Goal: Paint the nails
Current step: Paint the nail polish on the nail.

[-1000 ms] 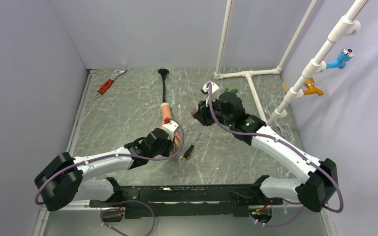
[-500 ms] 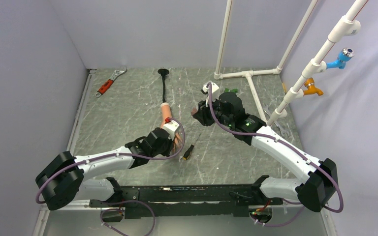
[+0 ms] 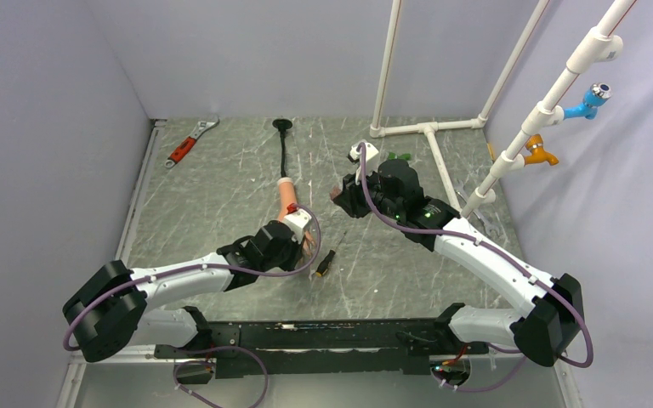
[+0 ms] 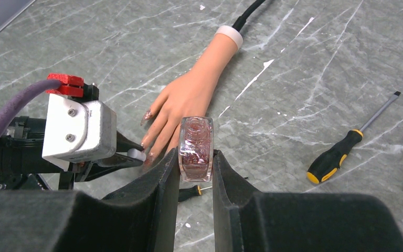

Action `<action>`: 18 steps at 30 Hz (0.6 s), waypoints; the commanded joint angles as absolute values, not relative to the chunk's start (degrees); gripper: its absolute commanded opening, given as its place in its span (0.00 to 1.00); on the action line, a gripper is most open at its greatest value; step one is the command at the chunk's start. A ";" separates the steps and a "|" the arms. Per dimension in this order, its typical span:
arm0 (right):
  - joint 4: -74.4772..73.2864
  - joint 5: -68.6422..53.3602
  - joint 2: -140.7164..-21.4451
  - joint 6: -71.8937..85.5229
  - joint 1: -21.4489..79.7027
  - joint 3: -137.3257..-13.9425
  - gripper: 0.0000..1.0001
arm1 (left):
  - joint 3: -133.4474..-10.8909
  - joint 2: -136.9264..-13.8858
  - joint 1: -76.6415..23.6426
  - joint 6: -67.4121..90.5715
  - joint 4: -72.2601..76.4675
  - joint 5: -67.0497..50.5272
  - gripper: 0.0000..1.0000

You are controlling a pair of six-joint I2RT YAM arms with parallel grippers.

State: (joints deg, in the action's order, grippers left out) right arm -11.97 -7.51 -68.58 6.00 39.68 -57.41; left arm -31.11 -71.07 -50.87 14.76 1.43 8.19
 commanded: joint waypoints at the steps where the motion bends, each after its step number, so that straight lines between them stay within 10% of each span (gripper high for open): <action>1: -10.06 -7.29 -68.42 5.98 39.44 -58.01 0.00 | -32.11 -70.41 -51.21 15.85 4.29 5.92 0.00; 18: -10.03 -7.56 -68.54 6.05 39.46 -57.92 0.00 | -31.28 -69.57 -51.33 17.49 4.29 4.92 0.00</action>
State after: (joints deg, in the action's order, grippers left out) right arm -11.99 -7.55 -68.69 6.00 39.66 -57.41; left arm -31.09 -71.02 -51.03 16.27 2.79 5.19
